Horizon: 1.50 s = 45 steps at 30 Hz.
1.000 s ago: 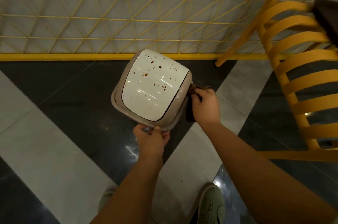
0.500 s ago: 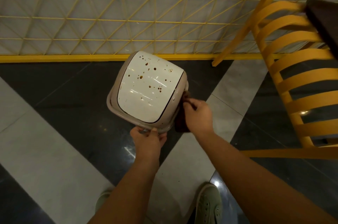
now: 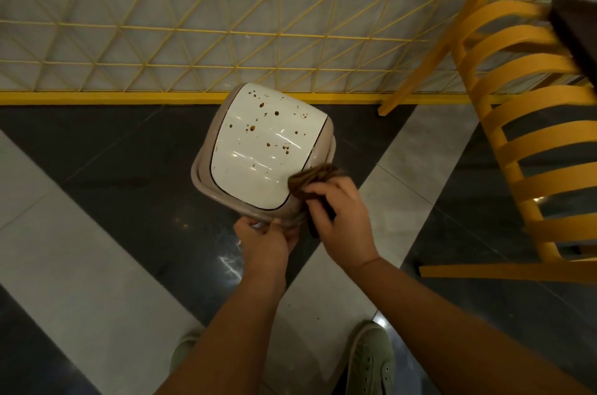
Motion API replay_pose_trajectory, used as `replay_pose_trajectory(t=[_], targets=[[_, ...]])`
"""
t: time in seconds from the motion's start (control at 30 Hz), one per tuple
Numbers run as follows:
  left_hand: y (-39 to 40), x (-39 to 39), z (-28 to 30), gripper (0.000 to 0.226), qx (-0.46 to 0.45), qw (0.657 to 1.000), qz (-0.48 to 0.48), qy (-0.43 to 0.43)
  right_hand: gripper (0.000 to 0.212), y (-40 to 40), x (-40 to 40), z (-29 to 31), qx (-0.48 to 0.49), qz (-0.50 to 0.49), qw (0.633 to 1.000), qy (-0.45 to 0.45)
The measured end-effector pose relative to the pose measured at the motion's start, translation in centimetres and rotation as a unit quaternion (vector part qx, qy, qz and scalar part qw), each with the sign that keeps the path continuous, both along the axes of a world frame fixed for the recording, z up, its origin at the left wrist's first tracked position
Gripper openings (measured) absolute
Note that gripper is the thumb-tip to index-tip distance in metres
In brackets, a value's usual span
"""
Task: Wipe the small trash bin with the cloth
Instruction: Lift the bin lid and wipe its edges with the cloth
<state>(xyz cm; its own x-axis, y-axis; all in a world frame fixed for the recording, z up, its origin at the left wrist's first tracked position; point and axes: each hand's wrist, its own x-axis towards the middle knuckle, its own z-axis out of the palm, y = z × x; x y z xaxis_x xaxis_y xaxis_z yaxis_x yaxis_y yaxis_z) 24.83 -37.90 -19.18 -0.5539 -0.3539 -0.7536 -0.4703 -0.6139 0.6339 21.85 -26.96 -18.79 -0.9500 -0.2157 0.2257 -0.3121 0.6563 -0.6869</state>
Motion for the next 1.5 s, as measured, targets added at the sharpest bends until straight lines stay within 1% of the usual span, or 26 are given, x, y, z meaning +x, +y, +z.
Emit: replay_pose_trajectory(t=[0.07, 0.13, 0.17, 0.23, 0.3, 0.37, 0.43, 0.53, 0.6, 0.7, 0.8, 0.87, 1.0, 1.13, 1.23, 1.3, 1.37, 1.5], targets=[[0.0, -0.3, 0.3, 0.046, 0.001, 1.000, 0.001, -0.005, 0.021, 0.1, -1.9, 0.9, -0.018, -0.057, 0.998, 0.012], [0.2, -0.3, 0.4, 0.041, 0.001, 1.000, 0.003, -0.016, 0.022, 0.2, -3.5, 1.5, -0.061, -0.123, 0.990, -0.015], [0.4, -0.3, 0.5, 0.042, 0.004, 1.000, 0.006, -0.019, 0.023, 0.1, -3.7, 1.7, -0.084, -0.145, 0.985, -0.029], [0.5, -0.2, 0.5, 0.047, 0.007, 1.000, 0.007, -0.017, 0.023, -0.3, -2.8, 1.4, -0.090, -0.137, 0.986, -0.027], [0.4, -0.2, 0.6, 0.048, 0.009, 1.000, 0.009, -0.003, 0.018, -0.4, -0.8, 0.4, -0.061, -0.073, 0.995, -0.016], [0.3, -0.1, 0.5, 0.046, 0.006, 1.000, 0.007, 0.002, 0.021, -0.2, 1.0, -0.5, -0.015, -0.011, 0.999, -0.028], [0.3, -0.1, 0.6, 0.043, 0.006, 1.000, 0.010, -0.001, 0.023, -0.1, 1.1, -0.5, 0.002, 0.006, 0.999, -0.031], [0.3, -0.2, 0.7, 0.042, 0.001, 1.000, 0.007, -0.002, 0.020, -0.3, -1.1, 1.0, -0.034, -0.046, 0.998, -0.014], [0.3, -0.2, 0.5, 0.044, -0.001, 1.000, 0.001, -0.010, 0.022, -0.5, -2.9, 2.1, -0.060, -0.093, 0.994, -0.024], [0.4, -0.2, 0.2, 0.040, -0.008, 1.000, 0.001, -0.017, 0.024, -0.9, -4.4, 2.6, -0.113, -0.159, 0.978, -0.072], [0.5, -0.1, 0.0, 0.040, -0.018, 1.000, 0.000, -0.021, 0.023, -1.5, -3.9, 1.6, -0.181, -0.225, 0.948, -0.130], [0.6, -0.1, -0.1, 0.041, -0.023, 1.000, 0.001, -0.016, 0.023, -1.7, -2.7, 0.7, -0.202, -0.249, 0.931, -0.173], [0.6, -0.1, 0.2, 0.045, -0.026, 1.000, -0.005, -0.010, 0.020, -1.9, -0.8, 0.2, -0.188, -0.230, 0.934, -0.196], [0.4, 0.3, 0.0, 0.053, -0.087, 0.994, -0.056, -0.034, 0.017, -1.9, 2.2, -0.2, -0.155, -0.178, 0.943, -0.236], [0.2, 0.4, -0.1, 0.052, -0.084, 0.993, -0.078, -0.041, 0.018, -2.4, 4.1, -0.9, -0.129, -0.137, 0.949, -0.254], [0.0, 0.5, -0.1, 0.048, -0.085, 0.992, -0.085, -0.033, 0.016, -2.7, 3.8, -1.0, -0.139, -0.148, 0.945, -0.255], [0.0, 0.4, -0.4, 0.047, -0.089, 0.992, -0.083, -0.020, 0.011, -2.5, 2.8, -0.8, -0.169, -0.183, 0.934, -0.256], [0.6, 0.3, -0.8, 0.041, -0.047, 0.998, -0.037, 0.002, 0.014, -0.8, -0.9, -0.3, -0.173, -0.254, 0.916, -0.258]])
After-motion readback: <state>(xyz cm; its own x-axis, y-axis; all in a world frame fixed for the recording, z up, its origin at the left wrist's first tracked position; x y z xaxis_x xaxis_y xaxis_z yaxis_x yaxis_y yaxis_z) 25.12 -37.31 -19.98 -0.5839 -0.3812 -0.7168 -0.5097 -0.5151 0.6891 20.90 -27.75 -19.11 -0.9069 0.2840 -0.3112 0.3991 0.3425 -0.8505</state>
